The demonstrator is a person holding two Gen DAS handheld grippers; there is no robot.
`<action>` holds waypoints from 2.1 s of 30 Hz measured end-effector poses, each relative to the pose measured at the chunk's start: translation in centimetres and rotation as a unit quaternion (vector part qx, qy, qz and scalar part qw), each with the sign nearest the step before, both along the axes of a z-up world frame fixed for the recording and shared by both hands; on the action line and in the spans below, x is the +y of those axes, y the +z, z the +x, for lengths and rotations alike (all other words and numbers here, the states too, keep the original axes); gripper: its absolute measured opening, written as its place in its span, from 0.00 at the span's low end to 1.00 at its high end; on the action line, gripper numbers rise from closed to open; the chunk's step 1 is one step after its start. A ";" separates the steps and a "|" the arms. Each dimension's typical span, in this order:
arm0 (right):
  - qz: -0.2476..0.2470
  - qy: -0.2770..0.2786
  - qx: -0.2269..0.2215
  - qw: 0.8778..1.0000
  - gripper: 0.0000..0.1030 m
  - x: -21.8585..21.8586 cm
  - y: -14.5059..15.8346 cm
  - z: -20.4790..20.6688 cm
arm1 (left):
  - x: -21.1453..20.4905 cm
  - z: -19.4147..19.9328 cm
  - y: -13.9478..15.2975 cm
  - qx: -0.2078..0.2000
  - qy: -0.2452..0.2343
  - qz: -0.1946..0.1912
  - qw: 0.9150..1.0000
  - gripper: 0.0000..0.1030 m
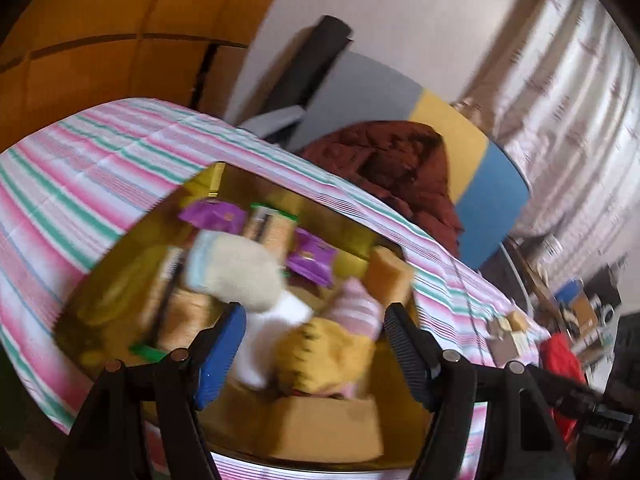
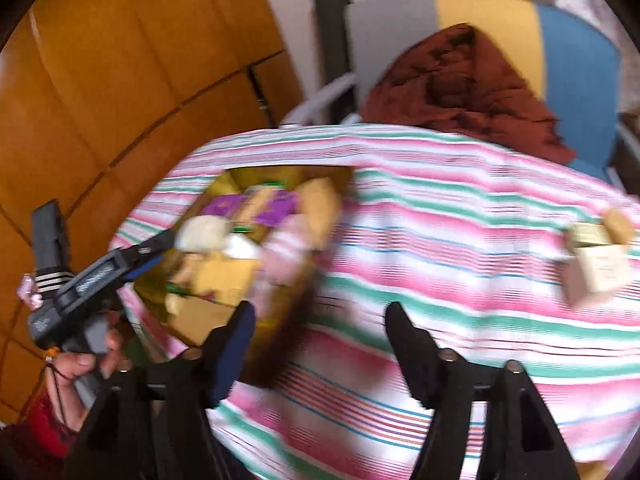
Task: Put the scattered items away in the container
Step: 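Withdraw both open tools from the tin, then grasp another tan sponge with the right tool and lift it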
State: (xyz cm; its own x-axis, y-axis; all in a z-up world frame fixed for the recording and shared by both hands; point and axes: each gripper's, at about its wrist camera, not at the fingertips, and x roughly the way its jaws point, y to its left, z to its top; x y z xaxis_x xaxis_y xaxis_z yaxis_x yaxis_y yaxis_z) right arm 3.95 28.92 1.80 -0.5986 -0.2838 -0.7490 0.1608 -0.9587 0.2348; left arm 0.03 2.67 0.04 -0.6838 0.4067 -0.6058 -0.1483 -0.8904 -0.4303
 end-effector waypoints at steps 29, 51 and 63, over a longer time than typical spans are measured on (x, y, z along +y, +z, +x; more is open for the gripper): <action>0.180 -0.015 -0.323 0.929 0.55 17.8 -9.3 7.3 | 16.3 6.6 -0.4 -0.003 -0.252 -0.085 0.964 0.71; -0.092 -0.259 -0.201 0.940 0.77 26.5 -6.0 2.2 | 21.6 6.0 -0.9 -0.011 -0.292 -0.118 0.949 0.71; 0.169 -0.115 -0.228 0.952 0.96 24.6 -2.8 6.5 | 24.5 5.9 -2.5 -0.027 -0.314 -0.116 0.942 0.71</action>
State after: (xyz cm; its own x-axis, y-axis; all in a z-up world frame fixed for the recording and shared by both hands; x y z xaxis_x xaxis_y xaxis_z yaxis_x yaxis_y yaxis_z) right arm 10.41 53.49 -1.02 -0.2066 0.1189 -0.9712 -0.1075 -0.9893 -0.0983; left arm 5.97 27.13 -2.44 -0.3177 0.5730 -0.7555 -0.6600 -0.7057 -0.2577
